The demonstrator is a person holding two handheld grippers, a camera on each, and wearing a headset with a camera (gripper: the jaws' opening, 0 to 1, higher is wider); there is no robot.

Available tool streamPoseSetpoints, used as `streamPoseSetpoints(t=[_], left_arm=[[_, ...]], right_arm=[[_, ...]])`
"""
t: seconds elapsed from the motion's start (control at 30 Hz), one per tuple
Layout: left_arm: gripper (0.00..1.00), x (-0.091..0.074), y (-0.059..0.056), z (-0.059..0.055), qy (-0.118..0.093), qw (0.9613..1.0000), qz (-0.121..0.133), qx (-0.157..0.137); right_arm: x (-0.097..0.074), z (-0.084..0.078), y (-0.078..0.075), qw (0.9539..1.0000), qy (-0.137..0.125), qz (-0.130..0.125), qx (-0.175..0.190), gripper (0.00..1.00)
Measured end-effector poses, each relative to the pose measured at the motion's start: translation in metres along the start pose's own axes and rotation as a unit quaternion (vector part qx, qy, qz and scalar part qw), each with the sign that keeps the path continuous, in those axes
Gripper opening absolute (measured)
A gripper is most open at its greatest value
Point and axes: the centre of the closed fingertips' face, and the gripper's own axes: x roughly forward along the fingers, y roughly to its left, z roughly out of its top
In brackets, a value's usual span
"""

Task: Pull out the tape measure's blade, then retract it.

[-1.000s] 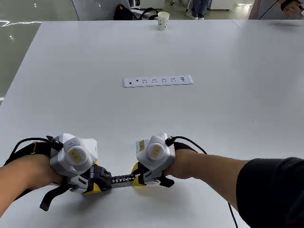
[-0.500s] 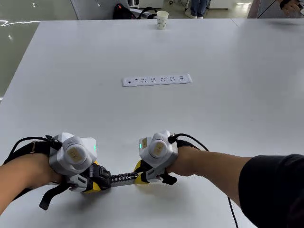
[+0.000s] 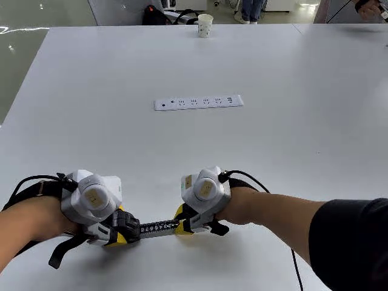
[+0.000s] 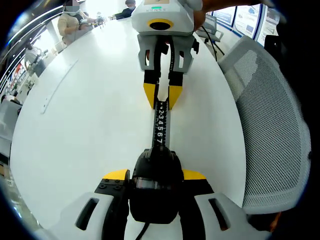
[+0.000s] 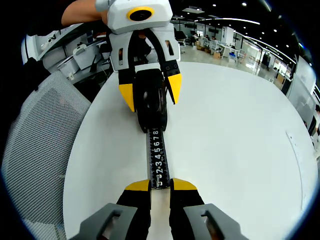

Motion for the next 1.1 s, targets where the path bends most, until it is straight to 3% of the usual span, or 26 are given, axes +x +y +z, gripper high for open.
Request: streamPoseSetpoints(t=[1.1], left_arm=[[0.33,0.001,0.001,0.0,-0.006,1.0,0.004,0.0]], right_arm=[[-0.012,-0.015,0.0,1.0,0.007,-0.003,0.002,0.09]])
